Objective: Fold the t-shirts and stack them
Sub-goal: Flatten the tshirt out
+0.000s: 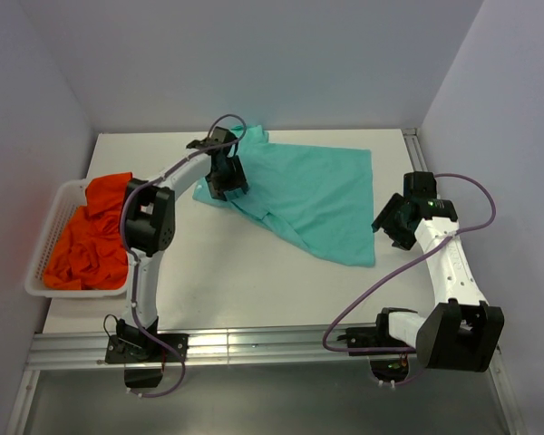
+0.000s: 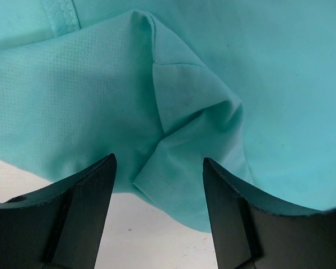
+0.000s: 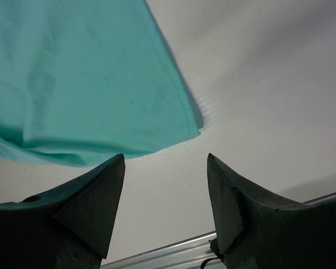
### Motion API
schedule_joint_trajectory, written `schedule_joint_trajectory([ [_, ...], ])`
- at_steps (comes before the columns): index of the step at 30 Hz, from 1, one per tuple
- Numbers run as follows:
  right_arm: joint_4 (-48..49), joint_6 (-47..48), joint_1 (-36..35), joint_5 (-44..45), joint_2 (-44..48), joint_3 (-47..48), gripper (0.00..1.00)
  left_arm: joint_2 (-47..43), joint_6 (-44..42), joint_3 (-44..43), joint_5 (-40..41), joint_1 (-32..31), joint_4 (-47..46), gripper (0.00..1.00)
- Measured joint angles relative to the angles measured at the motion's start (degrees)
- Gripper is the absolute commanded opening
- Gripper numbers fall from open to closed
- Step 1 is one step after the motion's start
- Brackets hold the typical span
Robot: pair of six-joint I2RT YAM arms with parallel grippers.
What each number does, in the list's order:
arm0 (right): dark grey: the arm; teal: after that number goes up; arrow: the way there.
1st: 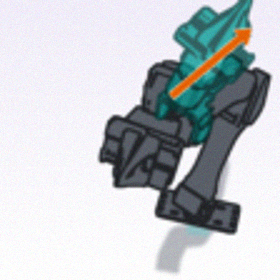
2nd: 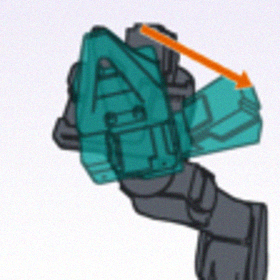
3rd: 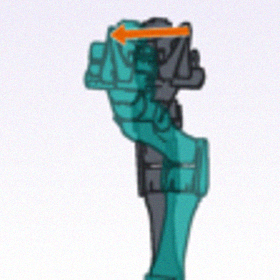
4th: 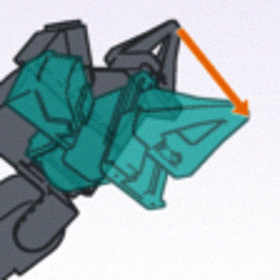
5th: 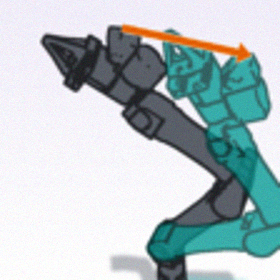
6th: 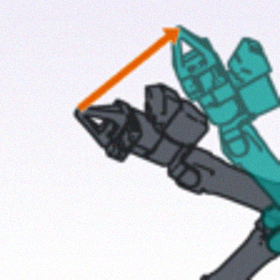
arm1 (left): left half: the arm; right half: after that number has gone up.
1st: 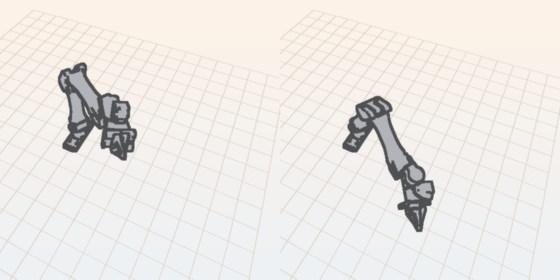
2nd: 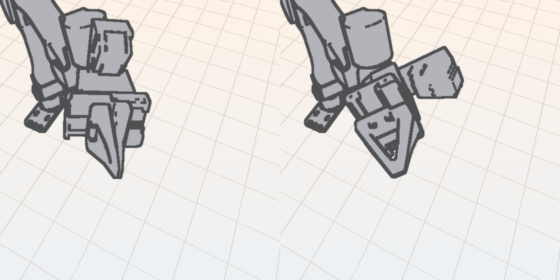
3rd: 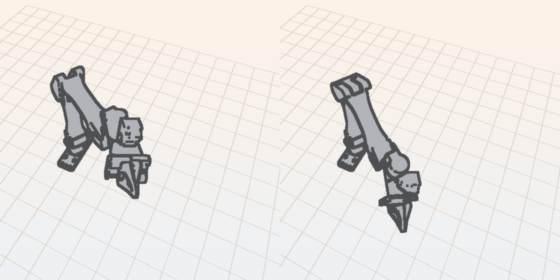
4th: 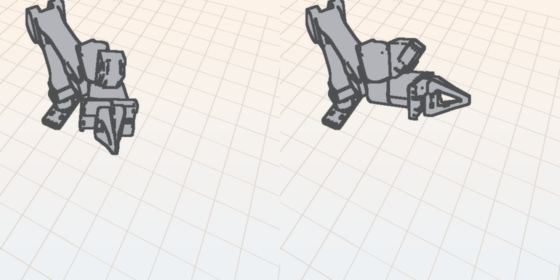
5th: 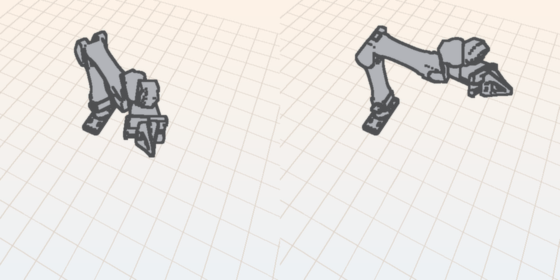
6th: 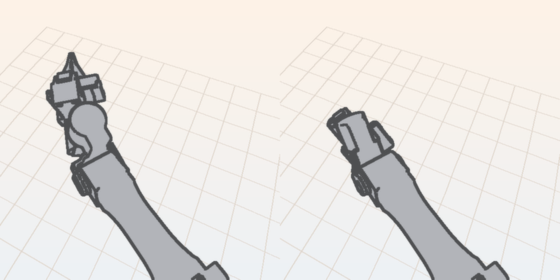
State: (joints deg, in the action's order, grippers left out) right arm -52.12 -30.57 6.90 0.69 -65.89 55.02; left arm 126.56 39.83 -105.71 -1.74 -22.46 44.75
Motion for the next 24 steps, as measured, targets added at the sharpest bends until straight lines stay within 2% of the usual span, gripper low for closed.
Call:
schedule_joint_trajectory([
  [11, 0.0, 0.0, 0.0, 0.2, 0.0, 0.0, 0.67, -2.5, 0.0, 9.2, -1.9, 0.0, -5.0, 0.68],
  [24, 0.0, 0.0, 0.0, 0.2, 0.0, 0.0, 0.67, -2.4, 0.0, 6.2, -1.9, -1.6, -3.5, 0.67],
])
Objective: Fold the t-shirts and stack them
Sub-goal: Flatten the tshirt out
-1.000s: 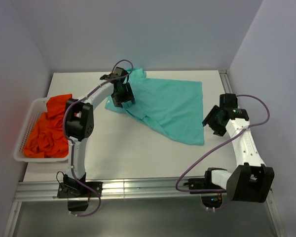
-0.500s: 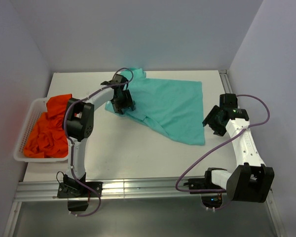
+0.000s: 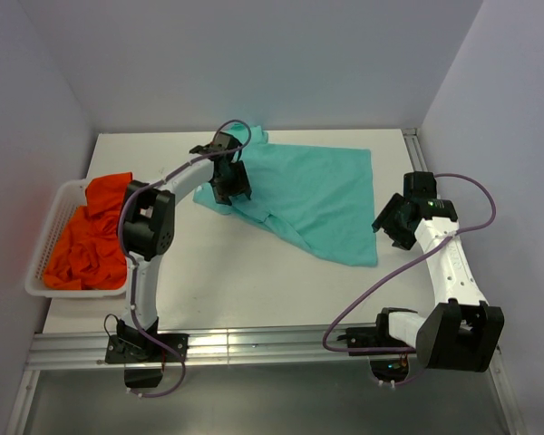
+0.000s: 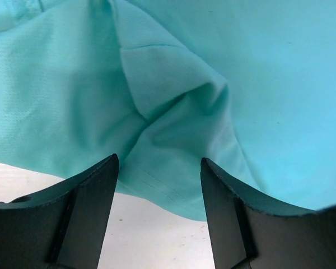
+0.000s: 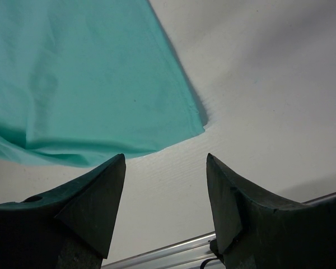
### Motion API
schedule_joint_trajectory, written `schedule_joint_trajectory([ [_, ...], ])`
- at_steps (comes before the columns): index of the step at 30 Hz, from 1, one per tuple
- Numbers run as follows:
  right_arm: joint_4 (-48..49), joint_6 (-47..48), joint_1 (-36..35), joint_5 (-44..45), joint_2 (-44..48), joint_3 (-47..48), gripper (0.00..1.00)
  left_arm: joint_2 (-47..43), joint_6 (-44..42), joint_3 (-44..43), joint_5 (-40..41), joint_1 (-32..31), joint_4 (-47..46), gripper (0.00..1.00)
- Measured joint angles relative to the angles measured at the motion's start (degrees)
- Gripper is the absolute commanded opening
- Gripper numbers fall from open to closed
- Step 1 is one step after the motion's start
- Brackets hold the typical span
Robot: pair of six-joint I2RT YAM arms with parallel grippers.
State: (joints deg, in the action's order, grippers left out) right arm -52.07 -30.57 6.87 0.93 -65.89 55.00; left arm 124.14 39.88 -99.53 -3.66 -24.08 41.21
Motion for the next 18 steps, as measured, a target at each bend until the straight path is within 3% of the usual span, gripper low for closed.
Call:
schedule_joint_trajectory([
  [12, 0.2, 0.0, 0.0, 0.0, -0.5, -0.1, 0.66, 0.3, 0.0, -1.1, 0.0, -0.9, 0.3, 0.63],
  [15, 0.2, 0.0, 0.0, 0.0, -0.7, -0.1, 0.64, 0.3, 0.1, -1.1, 0.1, -0.9, 0.3, 0.53],
  [16, 0.3, 0.0, 0.0, 0.0, -0.7, -0.1, 0.62, 0.3, 0.1, -1.1, 0.1, -0.9, 0.3, 0.43],
  [18, 0.4, 0.1, 0.0, 0.0, -0.8, -0.2, 0.58, 0.3, 0.3, -1.1, 0.1, -0.9, 0.4, 0.35],
])
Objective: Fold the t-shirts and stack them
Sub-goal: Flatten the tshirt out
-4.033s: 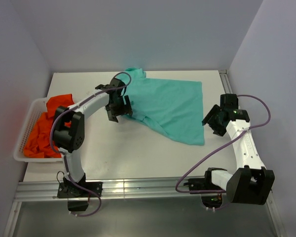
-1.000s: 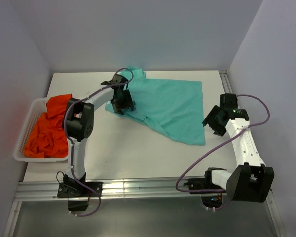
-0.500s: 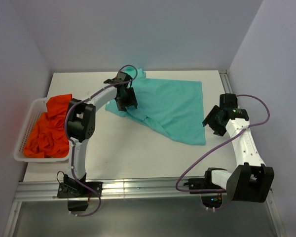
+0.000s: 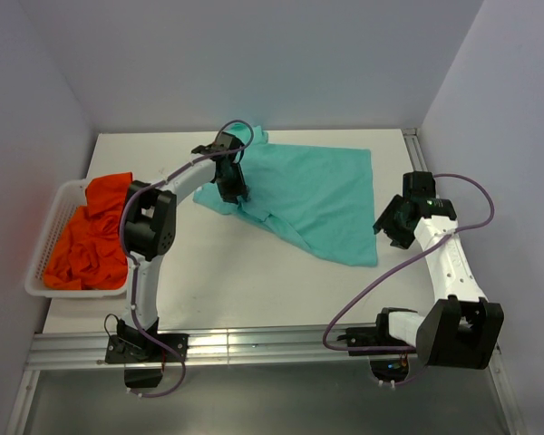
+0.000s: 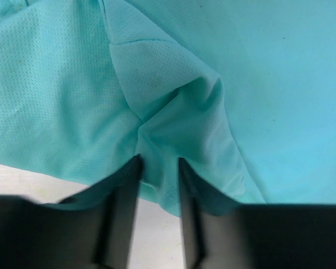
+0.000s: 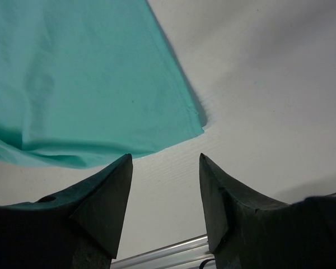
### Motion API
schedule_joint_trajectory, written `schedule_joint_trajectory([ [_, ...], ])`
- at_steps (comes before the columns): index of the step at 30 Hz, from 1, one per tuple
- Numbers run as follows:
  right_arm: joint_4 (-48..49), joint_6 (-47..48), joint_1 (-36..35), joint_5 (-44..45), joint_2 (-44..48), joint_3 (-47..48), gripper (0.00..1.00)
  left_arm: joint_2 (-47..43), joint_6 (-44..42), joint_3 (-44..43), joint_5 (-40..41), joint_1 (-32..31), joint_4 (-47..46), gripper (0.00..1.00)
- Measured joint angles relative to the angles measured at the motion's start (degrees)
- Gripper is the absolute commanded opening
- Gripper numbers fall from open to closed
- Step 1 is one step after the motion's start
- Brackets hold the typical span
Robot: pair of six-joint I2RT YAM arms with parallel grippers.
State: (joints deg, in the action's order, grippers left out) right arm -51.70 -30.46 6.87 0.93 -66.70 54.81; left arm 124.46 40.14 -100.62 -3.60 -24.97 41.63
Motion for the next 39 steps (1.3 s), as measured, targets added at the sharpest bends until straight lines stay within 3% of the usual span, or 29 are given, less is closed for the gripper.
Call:
schedule_joint_trajectory([
  [3, 0.0, 0.1, 0.0, 0.0, -0.1, 0.0, 0.53, 0.0, 0.0, 0.0, 0.0, 0.0, 0.1, 0.17],
  [4, 0.0, 0.1, 0.0, 0.0, -0.1, 0.0, 0.52, 0.1, 0.0, 0.0, 0.0, 0.0, 0.2, 0.06],
  [6, 0.0, 0.1, 0.0, 0.0, -0.1, 0.0, 0.5, 0.4, 0.0, -0.5, 0.2, 0.0, 0.6, 0.0],
  [17, 0.1, 0.1, 0.0, -0.1, -0.2, 0.0, 0.47, 0.5, -0.3, -9.1, 4.0, -0.1, 7.8, 0.0],
  [23, 0.3, 0.1, 0.0, -0.3, -0.2, 0.0, 0.46, -6.6, -0.3, -9.2, 7.9, -0.8, 13.0, 0.0],
  [33, 0.3, 0.1, 0.0, -2.3, -0.2, -0.2, 0.45, -23.9, 2.2, 1.8, 14.1, -8.2, 22.4, 0.0],
  [39, 1.1, 0.1, -0.9, -3.4, -0.2, -2.2, 0.46, -30.1, 7.9, 13.8, 15.1, -12.8, 26.8, 0.04],
])
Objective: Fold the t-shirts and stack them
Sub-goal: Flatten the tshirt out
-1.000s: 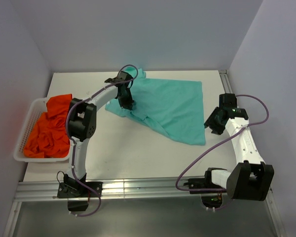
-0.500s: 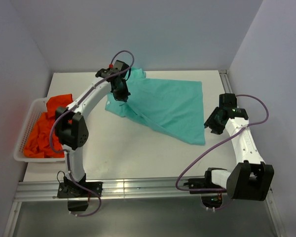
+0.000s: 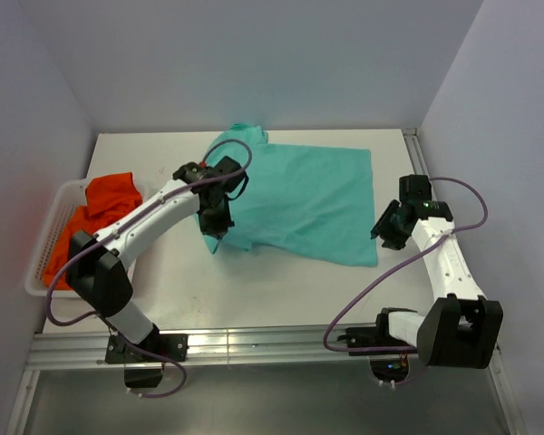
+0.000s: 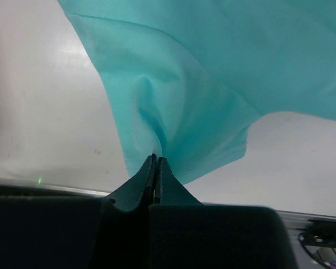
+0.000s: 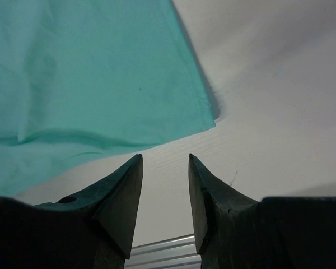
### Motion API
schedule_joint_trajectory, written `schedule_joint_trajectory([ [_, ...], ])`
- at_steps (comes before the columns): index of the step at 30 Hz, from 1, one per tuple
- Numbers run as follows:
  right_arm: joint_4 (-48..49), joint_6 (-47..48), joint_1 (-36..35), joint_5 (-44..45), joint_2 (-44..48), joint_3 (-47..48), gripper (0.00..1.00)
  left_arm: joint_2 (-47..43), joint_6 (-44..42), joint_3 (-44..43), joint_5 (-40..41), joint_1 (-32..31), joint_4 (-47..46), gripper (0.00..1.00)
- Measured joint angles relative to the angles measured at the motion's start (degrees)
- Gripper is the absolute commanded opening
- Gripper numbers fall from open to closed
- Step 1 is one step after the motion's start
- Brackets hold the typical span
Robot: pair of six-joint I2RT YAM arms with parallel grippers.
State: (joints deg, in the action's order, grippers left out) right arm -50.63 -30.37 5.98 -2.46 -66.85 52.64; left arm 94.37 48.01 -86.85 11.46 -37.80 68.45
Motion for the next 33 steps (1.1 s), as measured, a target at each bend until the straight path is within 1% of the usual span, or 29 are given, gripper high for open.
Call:
schedule_joint_trajectory([
  [1, 0.1, 0.0, -0.2, -0.1, 0.0, -0.1, 0.46, -1.2, 1.2, 2.5, 0.0, -0.7, 0.5, 0.07],
  [2, 0.1, 0.0, -0.5, -0.2, 0.1, -0.1, 0.47, -2.4, 2.4, 4.9, -0.2, -1.5, 1.0, 0.12],
  [3, 0.1, 0.0, -0.7, -0.2, 0.2, -0.1, 0.48, -3.7, 3.5, 7.5, -0.4, -2.3, 0.9, 0.35],
  [4, 0.1, 0.0, -1.0, -0.2, 0.3, -0.1, 0.53, -5.3, 4.4, 10.5, -0.8, -3.1, 0.7, 0.56],
  [5, 0.1, 0.0, -1.2, -0.1, 0.4, -0.1, 0.57, -7.1, 5.7, 13.7, -1.4, -4.0, 1.2, 0.73],
  [6, 0.2, -0.1, -1.4, -0.1, 0.4, -0.1, 0.62, -8.6, 6.9, 16.4, -2.1, -4.8, 1.4, 0.99],
  [7, 0.3, -0.1, -1.6, 0.0, 0.4, -0.2, 0.7, -9.8, 8.2, 18.7, -2.6, -5.5, 1.2, 0.99],
  [8, 0.4, -0.2, -1.8, 0.1, 0.4, -0.3, 0.73, -11.2, 9.7, 21.0, -3.0, -6.2, 1.4, 0.99],
  [11, 0.5, -0.2, -2.2, 0.4, 0.5, -0.7, 0.76, -13.2, 11.9, 23.3, -3.2, -7.3, 3.1, 1.0],
  [14, 0.5, -0.2, -2.3, 0.8, 0.9, -0.7, 0.75, -13.4, 12.8, 21.1, -1.7, -7.4, 4.3, 0.99],
  [18, 0.5, -0.4, -2.4, 0.9, 2.4, -0.7, 0.63, -10.9, 11.2, 14.2, 2.0, -7.0, 4.2, 0.99],
  [19, 0.5, -0.6, -2.4, 0.9, 2.6, -0.6, 0.48, -9.6, 10.2, 12.7, 2.5, -6.5, 3.1, 0.99],
  [21, 0.6, -1.1, -2.4, 0.4, 2.5, -0.1, 0.34, -5.8, 7.4, 10.6, 2.7, -4.7, -0.5, 0.97],
  [22, 0.9, -1.5, -2.4, -0.2, 2.3, 0.2, 0.23, -3.5, 5.9, 9.9, 2.6, -3.4, -2.7, 0.95],
  [23, 1.1, -1.7, -2.4, -0.6, 1.9, 0.6, 0.17, -0.7, 4.3, 9.5, 2.4, -1.9, -5.0, 0.94],
  [24, 1.4, -2.2, -2.4, -1.3, 1.2, 1.3, 0.0, 1.8, 2.9, 9.0, 2.3, -0.7, -6.7, 0.88],
  [25, 2.0, -2.5, -2.4, -2.2, 0.0, 2.1, 0.0, 4.4, 1.6, 8.5, 2.2, 0.6, -8.3, 0.83],
  [26, 2.6, -3.1, -2.4, -3.3, -1.6, 3.3, 0.0, 6.9, 0.5, 8.1, 2.1, 1.7, -9.8, 0.72],
  [30, 6.3, -3.5, -2.6, -7.0, -10.0, 7.1, 0.0, 14.1, -3.8, 7.5, 1.9, 5.5, -14.7, 0.51],
  [32, 7.6, -3.4, -2.8, -8.6, -13.8, 8.5, 0.0, 16.2, -5.3, 7.6, 1.7, 7.0, -16.3, 0.44],
  [33, 8.2, -3.2, -2.9, -9.5, -15.4, 9.0, 0.0, 16.7, -5.7, 7.8, 1.7, 7.6, -17.3, 0.43],
])
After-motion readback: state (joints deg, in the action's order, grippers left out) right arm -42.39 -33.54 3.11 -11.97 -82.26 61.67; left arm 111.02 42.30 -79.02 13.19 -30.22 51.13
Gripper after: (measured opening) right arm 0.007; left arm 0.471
